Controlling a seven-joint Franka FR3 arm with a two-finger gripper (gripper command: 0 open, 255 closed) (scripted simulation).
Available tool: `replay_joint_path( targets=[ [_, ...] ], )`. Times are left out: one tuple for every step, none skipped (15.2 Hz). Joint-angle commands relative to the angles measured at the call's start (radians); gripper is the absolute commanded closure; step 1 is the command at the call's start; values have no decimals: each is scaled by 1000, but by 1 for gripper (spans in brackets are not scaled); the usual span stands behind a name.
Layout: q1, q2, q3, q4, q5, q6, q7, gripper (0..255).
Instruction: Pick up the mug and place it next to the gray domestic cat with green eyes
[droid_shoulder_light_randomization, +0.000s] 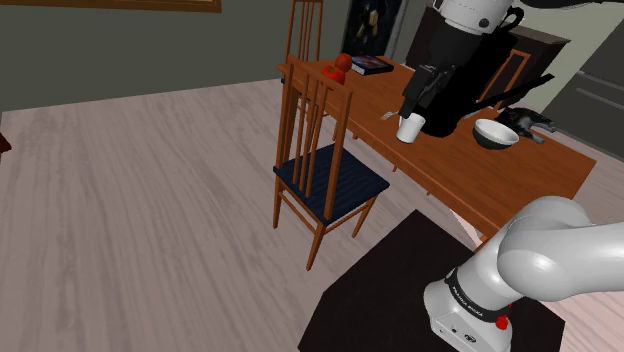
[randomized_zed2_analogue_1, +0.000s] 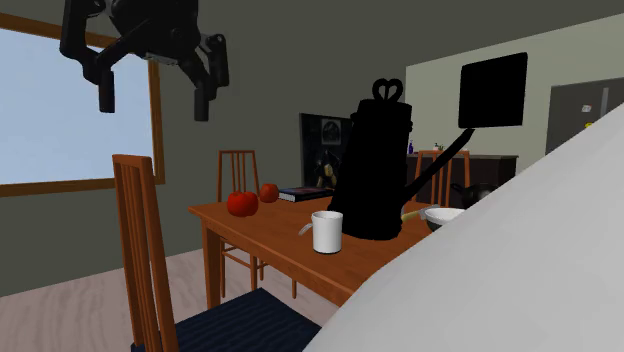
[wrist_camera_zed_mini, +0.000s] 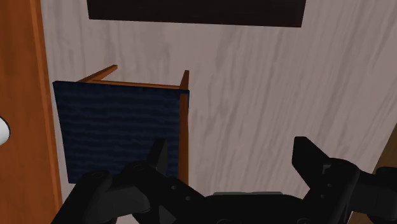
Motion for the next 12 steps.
replay_joint_path(
  targets=[
    [0,0,0,0,0,0,0,0],
    [-7,7,-17,-12,-13,19,-20,0],
    [-15,16,-34,-23,-25,38,-39,0],
    [-23,26,-50,-33,-37,58,-58,0],
    [-31,37,-67,-42,-49,78,-78,0],
    [-38,49,-84,-49,-61,98,-97,0],
    [-46,63,-101,-56,-72,118,-116,0],
    [-54,78,-118,-61,-84,139,-134,0],
    [-61,94,-135,-65,-94,160,-153,0],
    [-68,111,-152,-68,-105,181,-171,0],
    [-76,130,-169,-69,-115,202,-190,0],
    [-82,149,-186,-70,-124,223,-208,0]
  ],
)
